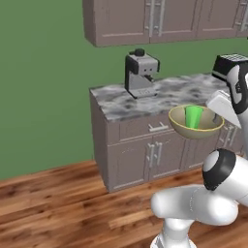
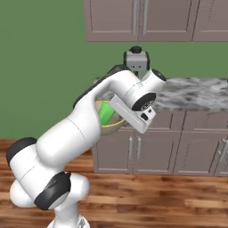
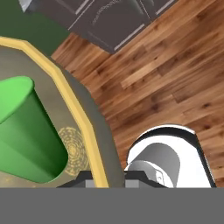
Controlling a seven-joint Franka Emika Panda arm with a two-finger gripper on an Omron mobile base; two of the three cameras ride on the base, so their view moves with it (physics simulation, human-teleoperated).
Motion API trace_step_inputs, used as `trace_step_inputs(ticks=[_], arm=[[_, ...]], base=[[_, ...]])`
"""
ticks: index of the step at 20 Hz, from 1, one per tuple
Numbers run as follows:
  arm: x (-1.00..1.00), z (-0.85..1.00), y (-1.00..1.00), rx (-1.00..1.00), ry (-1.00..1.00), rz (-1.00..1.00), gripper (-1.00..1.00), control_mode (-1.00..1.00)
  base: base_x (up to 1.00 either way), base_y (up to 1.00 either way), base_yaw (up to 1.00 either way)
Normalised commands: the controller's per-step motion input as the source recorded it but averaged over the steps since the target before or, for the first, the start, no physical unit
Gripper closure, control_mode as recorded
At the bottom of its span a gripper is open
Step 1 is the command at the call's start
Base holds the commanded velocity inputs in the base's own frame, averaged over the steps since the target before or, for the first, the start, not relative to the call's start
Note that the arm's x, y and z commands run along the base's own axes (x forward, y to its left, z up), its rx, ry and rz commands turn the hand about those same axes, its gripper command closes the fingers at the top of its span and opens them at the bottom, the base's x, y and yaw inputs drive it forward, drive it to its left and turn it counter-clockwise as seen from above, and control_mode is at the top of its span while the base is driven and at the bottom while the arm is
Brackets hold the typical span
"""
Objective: Place the cup inside the bowl on the dining table and move the bowl to any counter.
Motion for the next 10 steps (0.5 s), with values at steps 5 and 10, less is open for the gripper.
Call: trace_step_inputs(ticks=[5, 10], arm=[[0.0, 0.0, 0.0, 0.0, 0.0, 0.0, 1.0, 1.0], [0.0, 0.0, 0.0, 0.0, 0.0, 0.0, 1.0, 1.0]], base=[[0.42, -0.93, 0.05], [0.43, -0.97, 0.04]])
